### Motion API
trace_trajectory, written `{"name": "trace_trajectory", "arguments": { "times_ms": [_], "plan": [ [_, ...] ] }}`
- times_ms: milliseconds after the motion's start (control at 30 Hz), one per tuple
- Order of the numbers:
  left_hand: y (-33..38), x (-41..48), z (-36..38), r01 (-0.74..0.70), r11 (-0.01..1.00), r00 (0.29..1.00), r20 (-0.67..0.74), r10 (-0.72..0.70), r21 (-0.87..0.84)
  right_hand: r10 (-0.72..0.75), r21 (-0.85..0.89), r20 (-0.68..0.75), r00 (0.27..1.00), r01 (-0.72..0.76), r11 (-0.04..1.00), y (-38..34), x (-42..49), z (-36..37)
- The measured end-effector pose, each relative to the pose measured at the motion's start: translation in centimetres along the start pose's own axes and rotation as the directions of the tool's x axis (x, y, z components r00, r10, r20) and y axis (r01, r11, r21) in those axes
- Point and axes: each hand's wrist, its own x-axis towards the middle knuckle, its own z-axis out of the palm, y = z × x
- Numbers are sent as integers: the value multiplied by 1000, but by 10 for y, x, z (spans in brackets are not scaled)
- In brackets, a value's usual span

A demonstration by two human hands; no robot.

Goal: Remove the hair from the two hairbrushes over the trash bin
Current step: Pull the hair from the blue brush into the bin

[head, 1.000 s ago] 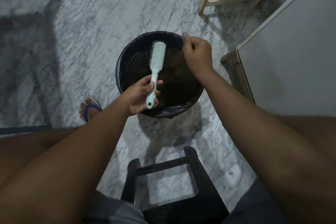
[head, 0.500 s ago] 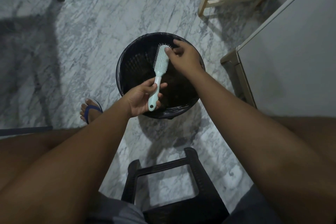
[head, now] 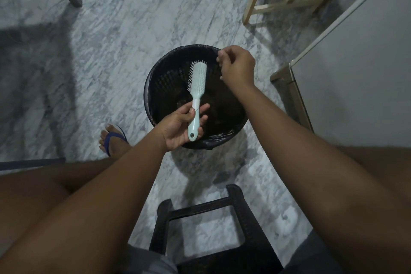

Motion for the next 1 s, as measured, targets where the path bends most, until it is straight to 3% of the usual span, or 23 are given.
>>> {"name": "trace_trajectory", "arguments": {
  "times_ms": [133,300,400,567,700,833,1000],
  "plan": [
    [4,-1,-5,-18,999,1000,4,18,-32,44,40,-23,999,-43,998,9,-6,-6],
    [10,2,-6,-5,1000,1000,-3,5,-18,136,55,214,967,-151,987,13,-30,-4],
    [11,3,-5,10,999,1000,9,-11,32,101,35,303,948,-117,992,9,-35,1],
    [9,3,-2,6,998,999,-40,-3,65,116,-93,256,960,-95,991,4,-27,6],
    [9,4,1,1,999,998,-64,2,41,171,50,251,953,-189,981,1,-25,1],
    [6,3,2,4,997,998,-60,1,79,158,86,80,984,-164,983,5,-16,-2],
    [4,2,6,5,989,998,-62,4,148,43,-59,206,978,-32,998,-4,-10,0]
  ]
}}
